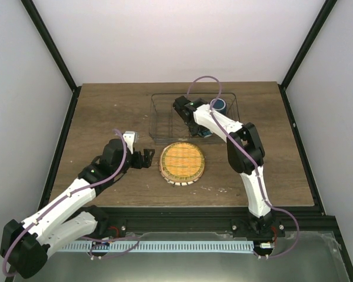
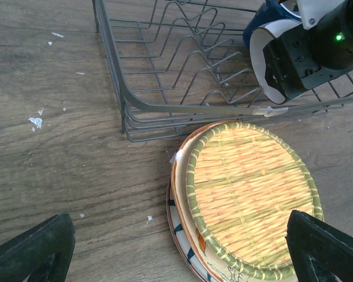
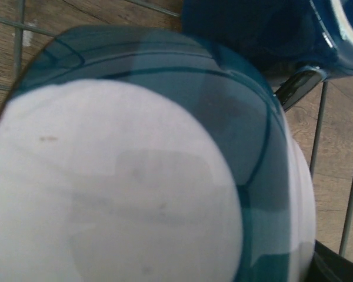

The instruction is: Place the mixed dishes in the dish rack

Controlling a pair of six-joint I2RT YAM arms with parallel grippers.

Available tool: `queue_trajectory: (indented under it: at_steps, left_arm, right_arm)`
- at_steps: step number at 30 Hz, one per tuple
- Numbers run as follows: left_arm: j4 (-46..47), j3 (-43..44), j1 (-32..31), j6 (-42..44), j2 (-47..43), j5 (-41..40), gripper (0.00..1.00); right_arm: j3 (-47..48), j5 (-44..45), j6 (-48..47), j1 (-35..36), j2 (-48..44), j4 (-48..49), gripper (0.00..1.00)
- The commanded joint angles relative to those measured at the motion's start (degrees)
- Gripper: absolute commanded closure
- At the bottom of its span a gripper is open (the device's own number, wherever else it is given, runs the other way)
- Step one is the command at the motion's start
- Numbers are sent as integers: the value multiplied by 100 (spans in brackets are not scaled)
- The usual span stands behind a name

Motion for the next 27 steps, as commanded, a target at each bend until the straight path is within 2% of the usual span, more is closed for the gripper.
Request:
queue_trajectory:
  at_steps: [1,13,19,20,27]
  left_arm:
    - [85,-51,15,-9,-25,74,0]
    - [76,-11,15,2,37,126,0]
    - [87,14,20,-7,106,176,0]
    - [90,24,21,-3,111,172,0]
    - [28,104,19,27,149,163,0]
  right_arm:
    - [337,527,-72,35,108,-192,62]
    - [355,609,-107,9,319,-355,59]
    - [329,222,-268,9,362,-316,54]
    - [320,133,-300,9,347,-269,49]
    - [222,-255,-515,16,272,-21,35]
